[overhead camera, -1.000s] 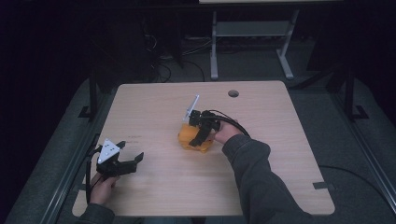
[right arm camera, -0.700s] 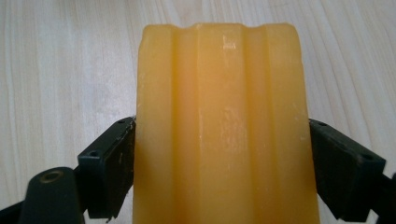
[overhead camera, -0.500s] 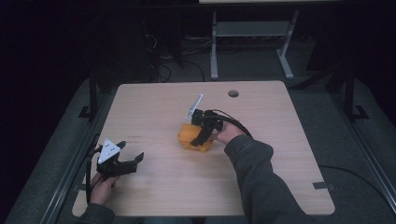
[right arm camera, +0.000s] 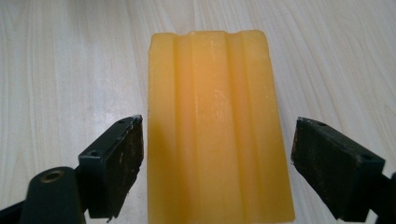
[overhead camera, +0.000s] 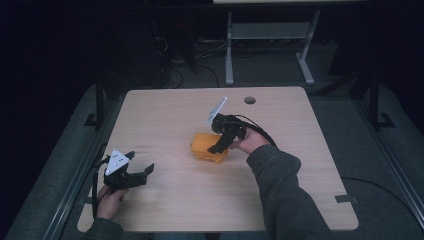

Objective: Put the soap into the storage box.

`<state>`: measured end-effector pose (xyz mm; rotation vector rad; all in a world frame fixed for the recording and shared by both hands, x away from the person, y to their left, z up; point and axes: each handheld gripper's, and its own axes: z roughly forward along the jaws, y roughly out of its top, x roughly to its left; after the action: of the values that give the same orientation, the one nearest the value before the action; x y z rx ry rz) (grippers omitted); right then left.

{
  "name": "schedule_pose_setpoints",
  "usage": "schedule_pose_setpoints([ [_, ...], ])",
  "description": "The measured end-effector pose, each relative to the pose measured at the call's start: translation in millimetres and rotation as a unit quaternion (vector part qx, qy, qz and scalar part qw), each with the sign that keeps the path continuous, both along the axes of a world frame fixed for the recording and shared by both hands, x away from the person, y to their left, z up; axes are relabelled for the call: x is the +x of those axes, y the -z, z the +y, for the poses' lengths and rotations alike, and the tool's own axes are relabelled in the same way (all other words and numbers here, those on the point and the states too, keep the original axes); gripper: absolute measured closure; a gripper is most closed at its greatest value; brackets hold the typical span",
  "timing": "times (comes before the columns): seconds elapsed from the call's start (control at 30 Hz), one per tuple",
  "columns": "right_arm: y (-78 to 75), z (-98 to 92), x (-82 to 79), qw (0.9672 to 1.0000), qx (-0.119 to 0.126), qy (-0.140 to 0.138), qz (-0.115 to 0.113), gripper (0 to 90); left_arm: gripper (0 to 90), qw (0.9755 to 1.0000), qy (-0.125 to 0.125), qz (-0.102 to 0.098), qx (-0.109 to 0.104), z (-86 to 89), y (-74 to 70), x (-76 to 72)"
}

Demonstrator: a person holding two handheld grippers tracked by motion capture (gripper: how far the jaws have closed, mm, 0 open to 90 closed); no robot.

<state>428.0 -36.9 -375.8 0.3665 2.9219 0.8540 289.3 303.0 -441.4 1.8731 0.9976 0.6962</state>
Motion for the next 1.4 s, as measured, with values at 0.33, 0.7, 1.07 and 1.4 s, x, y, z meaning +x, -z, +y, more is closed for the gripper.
schedule_pose_setpoints([
  [0.33, -7.3, -10.7, -6.4, 0.9999, 0.007, 0.005, -0.011, 16.5, 14.0, 1.0, -0.002, 0.0, -0.004, -0.6, 0.2, -0.1],
  [0.7, -13.4, -29.3, -12.9, 0.9994, 0.018, 0.02, -0.021, 16.6, 14.0, 1.0, -0.002, 0.002, -0.003, -1.0, 0.5, 0.0],
  [1.07, -16.3, -45.2, -20.7, 0.9988, 0.02, 0.037, -0.024, 16.6, 14.0, 1.0, -0.001, 0.001, -0.002, -1.0, 0.5, -0.3],
  [1.4, -17.7, -57.0, -26.8, 0.9984, 0.025, 0.046, -0.022, 16.6, 14.0, 1.0, -0.002, 0.001, -0.002, -1.1, 0.7, -0.2],
])
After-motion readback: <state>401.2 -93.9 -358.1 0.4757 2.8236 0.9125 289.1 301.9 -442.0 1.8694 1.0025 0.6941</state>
